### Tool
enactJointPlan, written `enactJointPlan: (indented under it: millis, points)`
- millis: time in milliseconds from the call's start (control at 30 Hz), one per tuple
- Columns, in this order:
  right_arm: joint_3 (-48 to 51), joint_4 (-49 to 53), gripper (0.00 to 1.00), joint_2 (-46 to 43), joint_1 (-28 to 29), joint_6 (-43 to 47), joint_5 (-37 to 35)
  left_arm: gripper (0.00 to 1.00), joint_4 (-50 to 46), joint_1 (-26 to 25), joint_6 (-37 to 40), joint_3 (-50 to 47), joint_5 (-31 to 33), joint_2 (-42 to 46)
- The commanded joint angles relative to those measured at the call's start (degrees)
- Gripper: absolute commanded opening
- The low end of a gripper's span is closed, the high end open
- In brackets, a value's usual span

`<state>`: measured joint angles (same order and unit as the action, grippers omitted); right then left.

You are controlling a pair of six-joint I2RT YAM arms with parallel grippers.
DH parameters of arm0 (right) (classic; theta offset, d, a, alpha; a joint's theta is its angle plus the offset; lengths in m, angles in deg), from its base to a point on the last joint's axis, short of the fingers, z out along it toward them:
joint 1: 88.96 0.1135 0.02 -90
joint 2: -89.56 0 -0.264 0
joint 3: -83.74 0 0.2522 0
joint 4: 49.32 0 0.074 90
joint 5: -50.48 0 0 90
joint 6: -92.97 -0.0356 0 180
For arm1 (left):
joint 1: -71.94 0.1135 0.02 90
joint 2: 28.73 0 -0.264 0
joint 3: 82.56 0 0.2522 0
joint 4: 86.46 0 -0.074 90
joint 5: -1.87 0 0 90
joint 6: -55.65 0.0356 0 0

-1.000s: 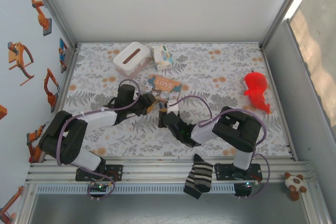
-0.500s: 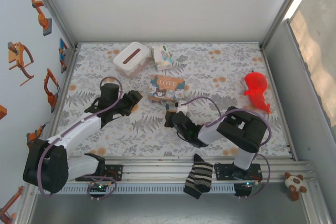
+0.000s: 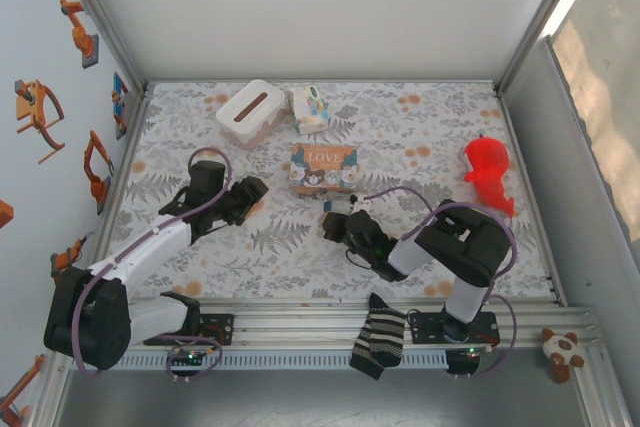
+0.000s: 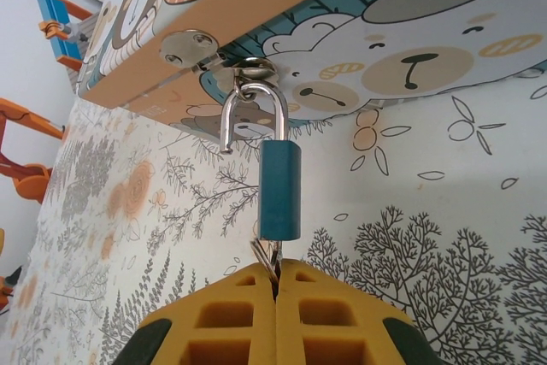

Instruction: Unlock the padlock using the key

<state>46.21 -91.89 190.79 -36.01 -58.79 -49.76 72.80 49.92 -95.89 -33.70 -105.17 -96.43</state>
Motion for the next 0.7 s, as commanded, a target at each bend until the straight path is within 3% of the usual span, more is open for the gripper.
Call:
enactJointPlan:
  millis: [0,467,667]
  points:
    - [0.99,-1.10,0.05,1.00,-0.48,-2.57,-0.72,0.64,-2.18,0.48,1.81,1.78,0.68,1.36]
    - [5.52,5.38,0.30,-7.96,-0.54,-1.70,-7.40,0.66,-4.92,2.75,3.64,3.04,0.44,3.01]
    - [4.28,13.92,0.46,-17.12,-3.55,5.89,-1.97,0.72,-4.82,3.25,6.82,6.71,-2.87,-1.60]
